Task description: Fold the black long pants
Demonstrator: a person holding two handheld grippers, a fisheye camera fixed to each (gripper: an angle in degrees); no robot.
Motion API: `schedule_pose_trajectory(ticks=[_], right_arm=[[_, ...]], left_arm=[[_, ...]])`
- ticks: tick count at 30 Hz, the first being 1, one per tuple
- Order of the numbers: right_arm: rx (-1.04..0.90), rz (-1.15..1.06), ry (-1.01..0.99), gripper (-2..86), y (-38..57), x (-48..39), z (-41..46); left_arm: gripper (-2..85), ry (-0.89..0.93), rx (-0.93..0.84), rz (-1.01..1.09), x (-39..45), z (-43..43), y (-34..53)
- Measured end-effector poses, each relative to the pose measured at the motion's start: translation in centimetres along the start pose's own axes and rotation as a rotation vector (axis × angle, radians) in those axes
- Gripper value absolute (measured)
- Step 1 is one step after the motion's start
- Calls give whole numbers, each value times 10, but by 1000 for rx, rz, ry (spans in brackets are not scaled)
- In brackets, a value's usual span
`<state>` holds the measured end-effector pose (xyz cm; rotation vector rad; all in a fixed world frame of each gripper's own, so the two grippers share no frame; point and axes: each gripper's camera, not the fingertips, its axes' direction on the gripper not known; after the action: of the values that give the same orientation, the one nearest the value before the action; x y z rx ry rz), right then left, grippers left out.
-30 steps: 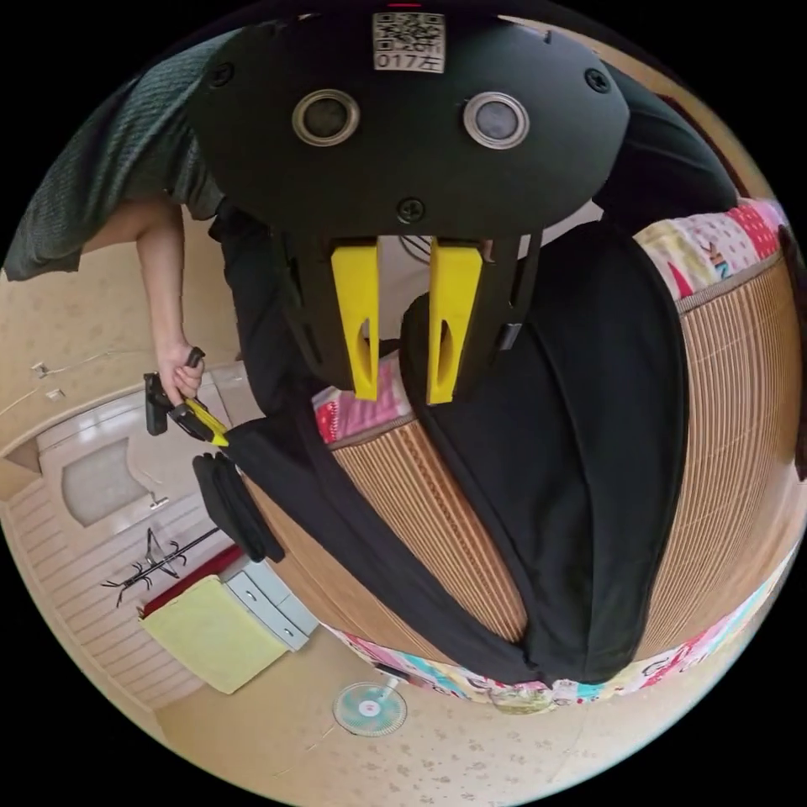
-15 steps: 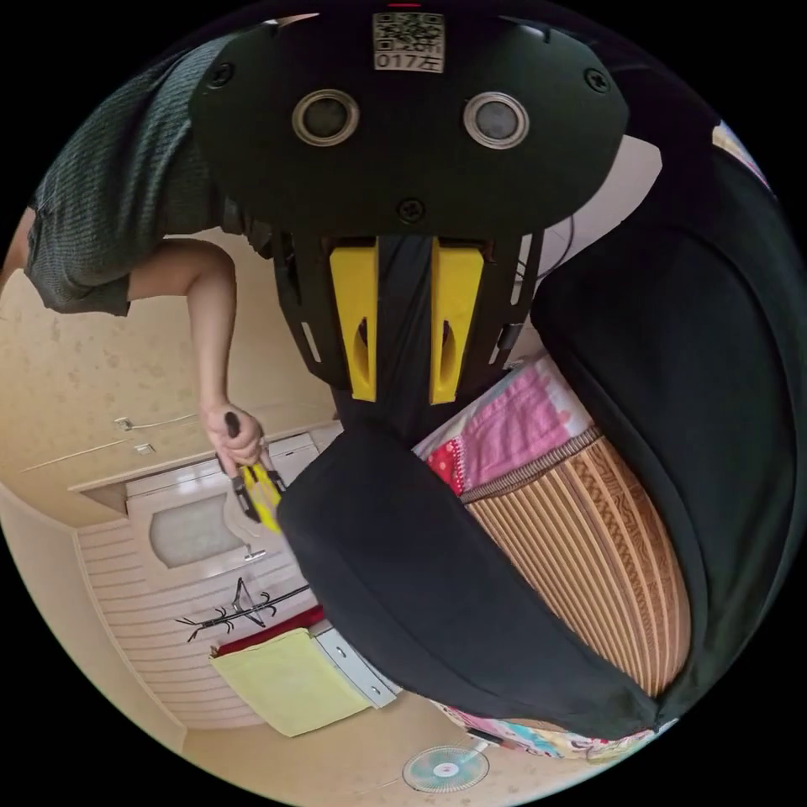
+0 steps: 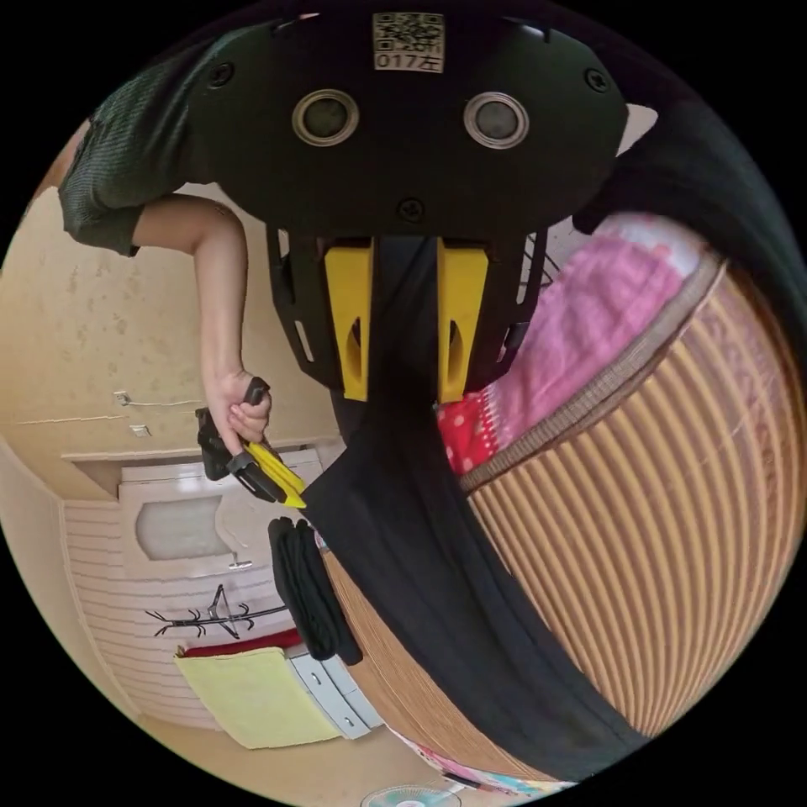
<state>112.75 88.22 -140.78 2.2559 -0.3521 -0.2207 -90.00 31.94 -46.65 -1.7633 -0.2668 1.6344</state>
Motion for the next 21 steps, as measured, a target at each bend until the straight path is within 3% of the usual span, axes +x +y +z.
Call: schedule_pose_trajectory(ticks=[4,9,11,14,16,19,21], right_arm=[[-9,7,-41,34,5,6,2],[-98,-152,-167,34,22,6,-11],[-127,-222,-162,33,37,6,-14],[-221,-226,55,32,66,25,7],[-254,-189,25,32,84,39,20],[-131,-266,-51,32,115,28,6],[-46,-452,-141,32,136,-4,-14]], left_arm=[[23,-3,-94,15,-13,17,-27],[2,34,-74,171,16,-19,12],[4,86,-24,188,29,-41,49],[21,97,-14,109,23,-54,89],[44,23,-23,53,15,-65,107],[82,-78,53,-14,10,-103,130],[97,-25,89,-2,20,-127,134]])
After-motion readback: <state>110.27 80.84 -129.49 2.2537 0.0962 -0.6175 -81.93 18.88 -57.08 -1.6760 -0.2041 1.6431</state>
